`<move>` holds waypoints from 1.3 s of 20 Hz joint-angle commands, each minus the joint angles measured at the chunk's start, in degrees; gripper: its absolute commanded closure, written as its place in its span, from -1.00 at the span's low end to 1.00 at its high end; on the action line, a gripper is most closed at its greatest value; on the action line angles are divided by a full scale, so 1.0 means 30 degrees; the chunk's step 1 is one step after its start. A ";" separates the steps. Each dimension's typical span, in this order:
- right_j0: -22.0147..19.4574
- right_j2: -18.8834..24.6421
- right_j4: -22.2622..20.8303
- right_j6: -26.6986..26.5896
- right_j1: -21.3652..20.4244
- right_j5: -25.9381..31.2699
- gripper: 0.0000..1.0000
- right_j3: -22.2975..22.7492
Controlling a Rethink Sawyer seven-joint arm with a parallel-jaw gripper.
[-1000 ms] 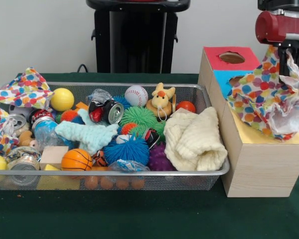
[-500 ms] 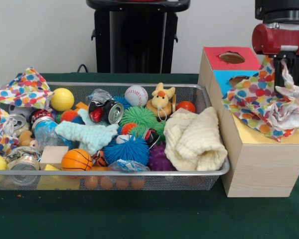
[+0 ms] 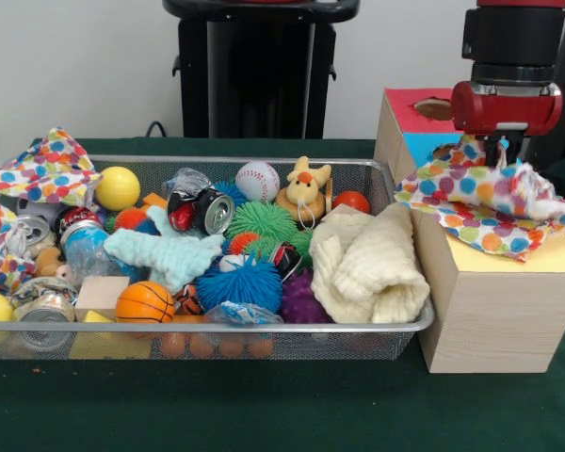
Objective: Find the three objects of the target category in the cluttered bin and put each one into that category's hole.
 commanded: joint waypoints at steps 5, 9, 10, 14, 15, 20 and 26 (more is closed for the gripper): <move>0.0398 0.0444 0.1328 0.3973 0.1259 0.4047 1.00 -0.2545; -0.0236 0.2153 0.1953 0.3830 0.1332 0.3609 1.00 -0.2425; -0.0263 0.2350 0.1977 0.3771 0.1325 0.3227 1.00 -0.2497; 0.0148 0.1784 0.1330 0.3711 0.1122 0.0411 1.00 -0.2842; 0.0326 0.1493 0.1161 0.3735 0.1118 -0.0061 1.00 -0.2956; 0.0425 0.1432 0.1133 0.3762 0.0769 -0.0323 1.00 -0.2830; -0.0209 0.1825 0.1082 0.3140 0.0146 0.0614 1.00 -0.2726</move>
